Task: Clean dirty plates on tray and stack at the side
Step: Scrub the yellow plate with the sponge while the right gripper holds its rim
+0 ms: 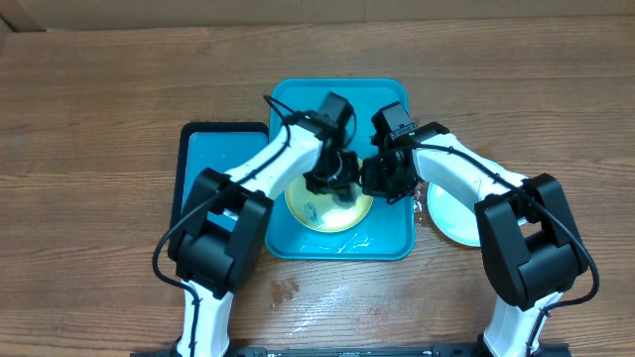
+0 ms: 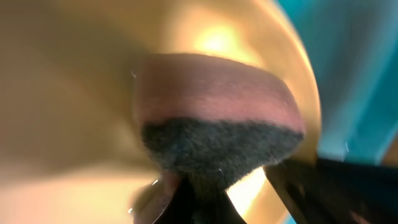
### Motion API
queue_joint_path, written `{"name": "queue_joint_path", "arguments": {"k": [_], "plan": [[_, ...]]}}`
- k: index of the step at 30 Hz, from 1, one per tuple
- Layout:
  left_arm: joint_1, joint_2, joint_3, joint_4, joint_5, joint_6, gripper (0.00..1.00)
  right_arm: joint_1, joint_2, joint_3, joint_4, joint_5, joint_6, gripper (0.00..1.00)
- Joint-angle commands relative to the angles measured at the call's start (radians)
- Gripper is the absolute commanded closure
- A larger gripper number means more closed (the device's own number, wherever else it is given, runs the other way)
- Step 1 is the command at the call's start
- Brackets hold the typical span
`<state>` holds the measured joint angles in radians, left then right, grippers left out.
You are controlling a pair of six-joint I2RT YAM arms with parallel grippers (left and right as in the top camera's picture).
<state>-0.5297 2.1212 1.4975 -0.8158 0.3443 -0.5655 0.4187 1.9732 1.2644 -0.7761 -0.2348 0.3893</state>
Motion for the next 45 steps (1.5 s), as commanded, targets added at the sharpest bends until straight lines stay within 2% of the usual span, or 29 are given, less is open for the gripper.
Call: {"name": "queue_joint_path", "arguments": {"k": [1,4,10,16,23,28,34,37,45], "plan": [[-0.035,0.035,-0.039,-0.063,0.101,0.037,0.96,0.003,0.04,-0.008,-0.003,0.051,0.005,0.96],[-0.031,0.035,-0.039,-0.134,0.049,0.042,0.96,0.003,0.04,-0.008,-0.004,0.051,0.005,0.96],[0.013,0.035,-0.039,-0.306,-0.282,-0.027,0.96,0.003,0.04,-0.008,-0.006,0.051,0.005,0.96],[0.05,0.035,-0.036,-0.39,-0.572,-0.063,0.96,0.003,0.04,-0.008,-0.006,0.051,0.005,0.96],[0.079,0.034,-0.006,-0.394,-0.734,-0.063,0.96,0.003,0.04,-0.008,-0.007,0.051,0.005,0.96],[0.084,0.034,0.039,-0.392,-0.797,-0.059,0.96,0.003,0.04,-0.008,-0.007,0.051,0.005,0.96],[0.085,0.034,0.07,-0.326,-0.786,-0.055,0.96,0.003,0.04,-0.008,-0.007,0.051,0.005,0.96],[0.085,0.035,0.069,-0.266,-0.71,-0.054,0.96,0.003,0.04,-0.008,-0.007,0.051,0.005,0.96],[0.076,0.06,0.066,-0.031,-0.103,-0.032,0.96,0.003,0.04,-0.008,-0.006,0.051,0.005,0.96]]}}
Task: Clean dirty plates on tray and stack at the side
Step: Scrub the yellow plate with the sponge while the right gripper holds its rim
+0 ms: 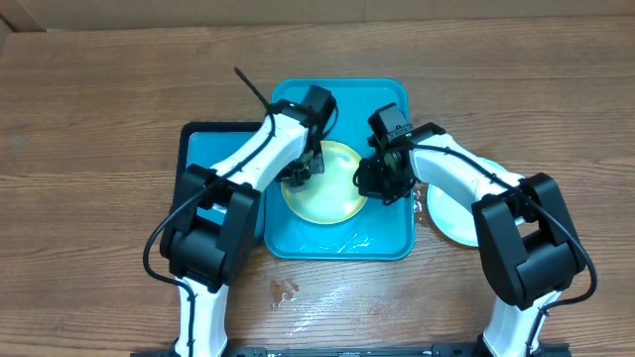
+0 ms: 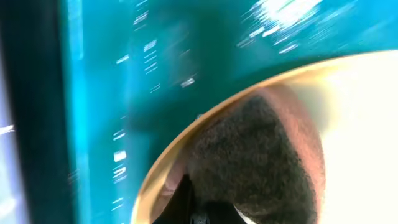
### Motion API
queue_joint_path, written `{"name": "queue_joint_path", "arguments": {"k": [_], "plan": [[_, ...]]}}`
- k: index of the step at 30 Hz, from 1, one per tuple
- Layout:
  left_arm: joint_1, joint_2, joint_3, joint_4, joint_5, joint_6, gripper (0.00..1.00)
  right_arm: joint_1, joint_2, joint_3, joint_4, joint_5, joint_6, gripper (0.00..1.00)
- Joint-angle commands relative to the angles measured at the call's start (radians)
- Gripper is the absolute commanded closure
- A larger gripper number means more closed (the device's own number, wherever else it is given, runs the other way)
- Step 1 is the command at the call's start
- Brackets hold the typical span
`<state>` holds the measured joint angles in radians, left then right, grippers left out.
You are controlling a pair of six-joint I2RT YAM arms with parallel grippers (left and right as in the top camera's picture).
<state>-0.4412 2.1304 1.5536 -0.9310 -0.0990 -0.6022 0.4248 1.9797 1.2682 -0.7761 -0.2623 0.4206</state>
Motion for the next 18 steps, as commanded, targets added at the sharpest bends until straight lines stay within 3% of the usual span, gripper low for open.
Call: {"name": "queue_joint_path", "arguments": {"k": [1,9,18], "plan": [[-0.015,0.056,0.011,0.094,0.369,0.005,0.96,-0.003,0.033,-0.012,-0.006,0.079,-0.027,0.96],[-0.06,0.08,0.01,0.132,0.612,0.07,0.96,-0.003,0.033,-0.012,-0.003,0.078,-0.027,0.96],[-0.068,0.08,0.007,0.068,0.568,0.103,0.96,-0.003,0.033,-0.012,-0.004,0.079,-0.027,0.96]]}}
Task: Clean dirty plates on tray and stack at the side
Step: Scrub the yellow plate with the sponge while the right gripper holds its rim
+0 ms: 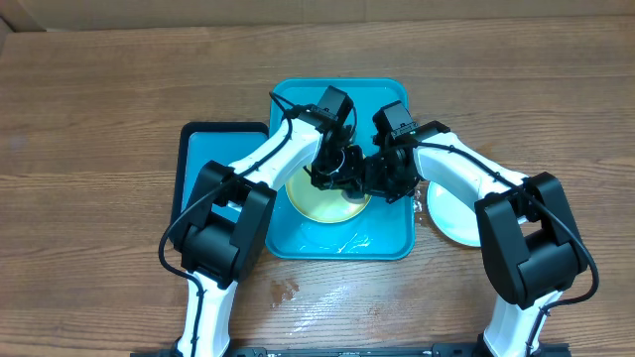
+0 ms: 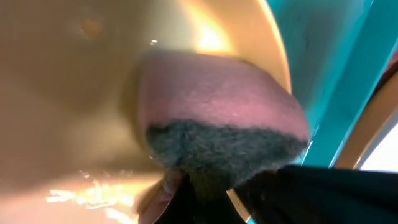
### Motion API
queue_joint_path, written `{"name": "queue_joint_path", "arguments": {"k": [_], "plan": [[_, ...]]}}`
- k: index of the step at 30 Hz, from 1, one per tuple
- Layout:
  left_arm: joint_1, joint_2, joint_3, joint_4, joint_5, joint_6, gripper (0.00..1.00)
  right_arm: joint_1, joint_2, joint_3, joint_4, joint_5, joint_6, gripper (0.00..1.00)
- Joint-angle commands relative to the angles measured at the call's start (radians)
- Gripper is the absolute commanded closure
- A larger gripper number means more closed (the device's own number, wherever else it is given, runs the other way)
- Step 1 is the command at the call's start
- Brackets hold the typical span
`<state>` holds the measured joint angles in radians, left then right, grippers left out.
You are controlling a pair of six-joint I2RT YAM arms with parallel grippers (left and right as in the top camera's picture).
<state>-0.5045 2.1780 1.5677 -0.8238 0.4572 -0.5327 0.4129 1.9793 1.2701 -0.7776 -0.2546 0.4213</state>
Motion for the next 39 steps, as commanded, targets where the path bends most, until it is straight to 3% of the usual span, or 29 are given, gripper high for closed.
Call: {"name": "queue_joint_path", "arguments": {"k": [1,9,17,26,34,39], "plan": [[0.002,0.033,-0.007,-0.064,-0.015,0.031,0.96,0.009,0.034,-0.014,-0.003,0.071,-0.027,0.96],[0.062,0.032,-0.007,-0.305,-0.338,-0.002,0.96,0.009,0.034,-0.014,-0.003,0.071,-0.027,0.96],[0.109,0.011,-0.004,-0.357,-0.647,-0.062,0.96,0.009,0.034,-0.014,-0.003,0.071,-0.027,0.96],[0.118,-0.129,0.007,-0.345,-0.715,-0.168,0.96,0.009,0.034,-0.014,-0.003,0.071,-0.028,0.96],[0.124,-0.39,0.008,-0.366,-0.686,-0.142,0.96,0.008,0.034,-0.014,-0.009,0.071,-0.027,0.96],[0.161,-0.537,0.007,-0.454,-0.786,-0.119,0.96,0.009,0.034,-0.014,-0.019,0.075,-0.028,0.96]]}}
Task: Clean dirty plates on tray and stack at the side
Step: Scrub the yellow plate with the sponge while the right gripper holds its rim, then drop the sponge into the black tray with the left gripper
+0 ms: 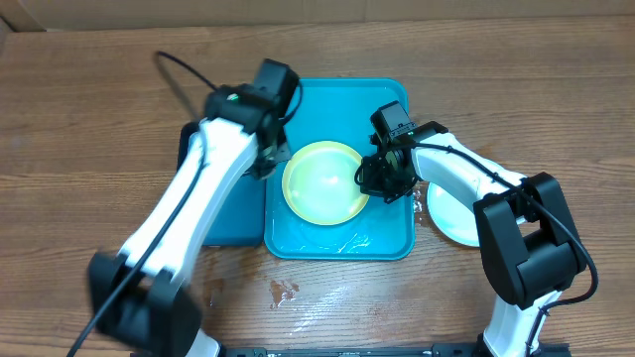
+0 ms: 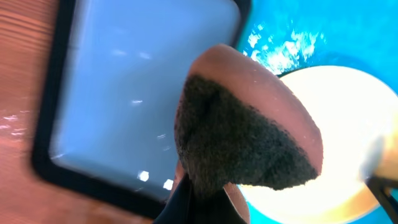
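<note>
A pale yellow plate [image 1: 322, 182] lies on the teal tray [image 1: 337, 243]. My left gripper [image 1: 270, 151] is raised over the tray's left edge, shut on a pink and dark grey sponge [image 2: 249, 124]; in the left wrist view the plate [image 2: 348, 124] shows beneath and to the right of the sponge. My right gripper [image 1: 382, 180] sits low at the plate's right rim; whether it is open or shut does not show. A white plate [image 1: 451, 213] rests on the table to the right of the tray.
A second, black-rimmed blue tray [image 1: 213, 213] lies on the wooden table left of the teal one, seen also as a black-rimmed tray [image 2: 137, 81] in the wrist view. Water drops [image 1: 283, 290] mark the table in front of the trays.
My left gripper, still holding the sponge, has left the plate's surface and now hangs higher at the tray's left edge, over the border with the black-rimmed tray. The right gripper stays at the plate's right rim.
The sponge in my left gripper was pressed on the yellow plate near its centre, then at its left rim, then back near its right side. Now it is lifted off to the left. My right gripper stayed at the plate's right rim throughout.
</note>
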### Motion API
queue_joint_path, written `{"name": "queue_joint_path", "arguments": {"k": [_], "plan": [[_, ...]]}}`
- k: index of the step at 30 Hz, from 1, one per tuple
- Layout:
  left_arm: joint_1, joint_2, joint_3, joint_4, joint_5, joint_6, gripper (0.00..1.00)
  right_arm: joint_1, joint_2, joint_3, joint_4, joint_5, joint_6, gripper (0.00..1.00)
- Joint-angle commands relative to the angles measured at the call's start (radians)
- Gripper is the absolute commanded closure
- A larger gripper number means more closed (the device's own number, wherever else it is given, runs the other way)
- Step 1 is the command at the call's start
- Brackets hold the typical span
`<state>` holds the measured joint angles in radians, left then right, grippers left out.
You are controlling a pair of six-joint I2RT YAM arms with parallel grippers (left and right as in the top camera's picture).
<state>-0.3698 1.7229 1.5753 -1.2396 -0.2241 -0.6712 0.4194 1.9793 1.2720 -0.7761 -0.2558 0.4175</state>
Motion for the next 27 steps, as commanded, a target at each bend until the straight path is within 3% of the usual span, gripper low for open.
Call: {"name": "queue_joint_path", "arguments": {"k": [1,4,8,14,17,19,20,22,27], "plan": [[0.037,-0.092,-0.002,-0.056,-0.133,0.02,0.96,0.002,0.034,-0.016,-0.022,0.076,-0.024,0.96],[0.076,-0.091,-0.017,-0.087,-0.177,0.021,0.96,0.002,0.034,-0.016,-0.021,0.076,-0.024,0.96],[0.114,-0.053,-0.121,-0.018,-0.151,0.022,0.96,0.002,0.034,-0.016,-0.021,0.076,-0.024,0.96],[0.136,0.041,-0.319,0.224,0.045,0.139,0.95,0.002,0.034,-0.016,-0.023,0.077,-0.024,0.96],[0.151,0.072,-0.329,0.243,0.103,0.142,0.95,0.002,0.034,-0.016,-0.027,0.079,-0.024,0.96],[0.165,0.066,-0.324,0.24,0.143,0.149,0.71,0.002,0.034,-0.016,-0.033,0.079,-0.024,0.96],[0.179,0.051,-0.308,0.228,0.173,0.159,0.42,0.002,0.034,-0.016,-0.038,0.079,-0.024,0.96],[0.198,0.023,-0.279,0.198,0.192,0.168,0.35,0.002,0.033,-0.015,-0.044,0.079,-0.024,0.96],[0.257,-0.085,-0.171,0.064,0.196,0.174,0.32,0.003,-0.024,0.03,-0.106,0.1,-0.024,0.96]]}}
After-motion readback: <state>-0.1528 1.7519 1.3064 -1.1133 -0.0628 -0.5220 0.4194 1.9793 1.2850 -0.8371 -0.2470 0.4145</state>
